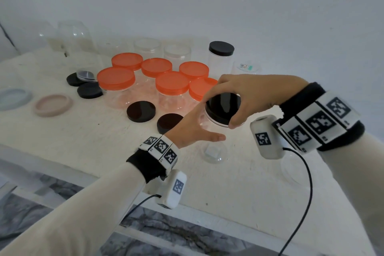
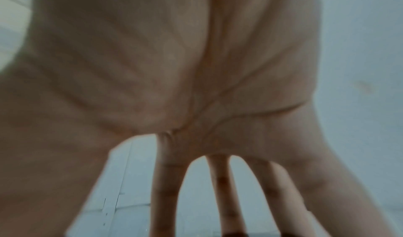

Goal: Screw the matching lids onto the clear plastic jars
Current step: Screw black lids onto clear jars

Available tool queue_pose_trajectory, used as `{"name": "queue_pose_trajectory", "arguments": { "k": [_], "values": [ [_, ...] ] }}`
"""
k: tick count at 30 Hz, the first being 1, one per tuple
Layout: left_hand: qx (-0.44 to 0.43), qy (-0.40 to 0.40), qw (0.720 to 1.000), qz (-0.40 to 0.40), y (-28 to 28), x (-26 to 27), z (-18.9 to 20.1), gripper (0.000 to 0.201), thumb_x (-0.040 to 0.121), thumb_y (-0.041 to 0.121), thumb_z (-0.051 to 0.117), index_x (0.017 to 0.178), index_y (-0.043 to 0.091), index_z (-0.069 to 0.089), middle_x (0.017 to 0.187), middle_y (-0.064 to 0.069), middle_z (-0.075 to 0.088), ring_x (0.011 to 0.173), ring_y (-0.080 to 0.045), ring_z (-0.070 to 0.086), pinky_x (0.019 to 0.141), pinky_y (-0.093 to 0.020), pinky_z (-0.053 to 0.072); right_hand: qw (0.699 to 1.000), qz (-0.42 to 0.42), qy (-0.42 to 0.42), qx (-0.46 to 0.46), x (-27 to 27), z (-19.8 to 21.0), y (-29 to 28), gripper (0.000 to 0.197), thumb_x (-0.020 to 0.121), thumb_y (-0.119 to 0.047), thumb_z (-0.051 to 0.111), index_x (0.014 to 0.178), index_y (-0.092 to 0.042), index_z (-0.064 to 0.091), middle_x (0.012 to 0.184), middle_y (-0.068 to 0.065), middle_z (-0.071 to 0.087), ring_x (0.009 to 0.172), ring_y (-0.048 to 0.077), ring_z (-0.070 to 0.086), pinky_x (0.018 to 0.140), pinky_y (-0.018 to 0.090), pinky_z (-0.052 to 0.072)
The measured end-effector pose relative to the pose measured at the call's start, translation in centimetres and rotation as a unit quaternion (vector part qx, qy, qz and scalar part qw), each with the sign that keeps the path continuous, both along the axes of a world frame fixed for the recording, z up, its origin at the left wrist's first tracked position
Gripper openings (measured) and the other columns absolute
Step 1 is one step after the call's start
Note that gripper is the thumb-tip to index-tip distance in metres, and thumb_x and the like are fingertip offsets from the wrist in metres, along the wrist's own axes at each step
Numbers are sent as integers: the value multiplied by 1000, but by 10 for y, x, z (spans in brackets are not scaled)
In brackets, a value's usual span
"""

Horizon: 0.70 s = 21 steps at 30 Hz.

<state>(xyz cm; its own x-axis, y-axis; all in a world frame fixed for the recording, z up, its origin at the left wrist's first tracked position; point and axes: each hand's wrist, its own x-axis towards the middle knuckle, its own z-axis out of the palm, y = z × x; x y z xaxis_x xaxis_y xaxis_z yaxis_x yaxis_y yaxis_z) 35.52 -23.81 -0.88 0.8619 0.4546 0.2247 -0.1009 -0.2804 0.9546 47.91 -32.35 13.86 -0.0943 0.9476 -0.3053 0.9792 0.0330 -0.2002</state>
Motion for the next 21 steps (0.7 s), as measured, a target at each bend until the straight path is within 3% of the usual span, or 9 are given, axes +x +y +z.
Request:
{"name": "queue_pose_trajectory", "arguments": {
  "k": [5, 8, 12, 15, 18, 21],
  "values": [
    [-1, -6, 1000, 26, -3, 1, -2, 98, 57, 35, 83, 140, 19, 33, 136, 4, 50, 128, -9, 43, 111, -42, 32, 999, -16, -29, 33, -3, 3, 1, 64, 63, -43, 80, 120, -46, 49, 90, -25, 41, 98, 7, 45, 76, 19, 40],
    [-7, -5, 999, 39, -5, 2, -3, 95, 56, 36, 84, 137, 19, 37, 134, 3, 52, 127, -11, 45, 109, -45, 34, 997, -29, -47, 56, -7, -1, 0, 61, 63, -50, 76, 118, -42, 51, 89, -21, 45, 97, 13, 51, 79, 29, 47],
    [1, 5, 999, 47, -5, 2, -3, 96, 55, 43, 85, 136, 22, 38, 133, 3, 52, 127, -13, 46, 108, -47, 35, 994, -50, -55, 82, -12, -5, 0, 56, 58, -58, 73, 108, -39, 55, 80, -17, 50, 82, 17, 61, 70, 38, 56],
    [2, 6, 999, 39, -5, 1, -2, 97, 55, 43, 85, 137, 23, 37, 134, 4, 52, 128, -12, 45, 108, -47, 35, 990, -62, -76, 99, -14, -7, 0, 56, 63, -58, 70, 111, -33, 57, 79, -16, 49, 80, 17, 59, 64, 34, 53],
    [15, 12, 1000, 24, -3, 0, 4, 95, 55, 40, 84, 137, 22, 38, 133, 5, 53, 126, -10, 46, 107, -46, 36, 987, -51, -117, 93, -15, -9, -4, 59, 72, -59, 63, 124, -33, 49, 85, -13, 45, 88, 16, 51, 70, 29, 42],
    [17, 27, 999, -6, 1, -1, 8, 96, 56, 35, 83, 138, 22, 35, 134, 6, 51, 126, -7, 45, 107, -36, 37, 994, -30, -104, 20, -10, -2, -8, 70, 76, -58, 64, 137, -40, 33, 109, -12, 38, 100, 13, 42, 82, 29, 38]
  ]
}}
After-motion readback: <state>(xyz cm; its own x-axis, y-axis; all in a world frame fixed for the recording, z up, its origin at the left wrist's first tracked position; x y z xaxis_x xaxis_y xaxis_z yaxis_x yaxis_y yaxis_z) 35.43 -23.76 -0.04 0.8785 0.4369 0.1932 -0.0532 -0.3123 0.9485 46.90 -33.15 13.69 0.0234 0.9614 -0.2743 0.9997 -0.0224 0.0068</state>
